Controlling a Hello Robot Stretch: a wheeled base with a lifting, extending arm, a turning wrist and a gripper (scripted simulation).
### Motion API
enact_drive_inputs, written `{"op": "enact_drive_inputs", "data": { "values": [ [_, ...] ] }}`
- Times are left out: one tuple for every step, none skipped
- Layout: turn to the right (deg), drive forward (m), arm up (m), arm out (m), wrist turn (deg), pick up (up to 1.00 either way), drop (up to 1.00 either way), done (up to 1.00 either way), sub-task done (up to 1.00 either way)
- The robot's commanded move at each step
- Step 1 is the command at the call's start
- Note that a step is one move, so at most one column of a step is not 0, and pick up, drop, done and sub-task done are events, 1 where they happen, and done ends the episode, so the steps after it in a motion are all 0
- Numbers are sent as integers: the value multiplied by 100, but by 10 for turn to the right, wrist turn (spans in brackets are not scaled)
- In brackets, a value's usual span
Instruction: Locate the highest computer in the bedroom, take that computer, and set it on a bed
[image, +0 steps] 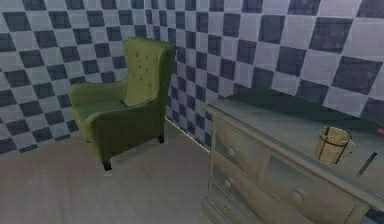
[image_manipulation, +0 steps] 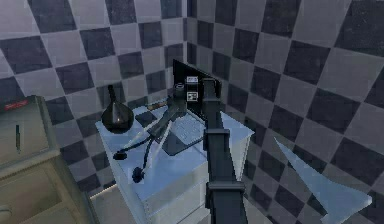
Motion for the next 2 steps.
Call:
{"op": "enact_drive_inputs", "data": {
  "values": [
    [0,0,0,0,450,0,0,0,0],
    [0,0,0,0,450,0,0,0,0]
  ]
}}
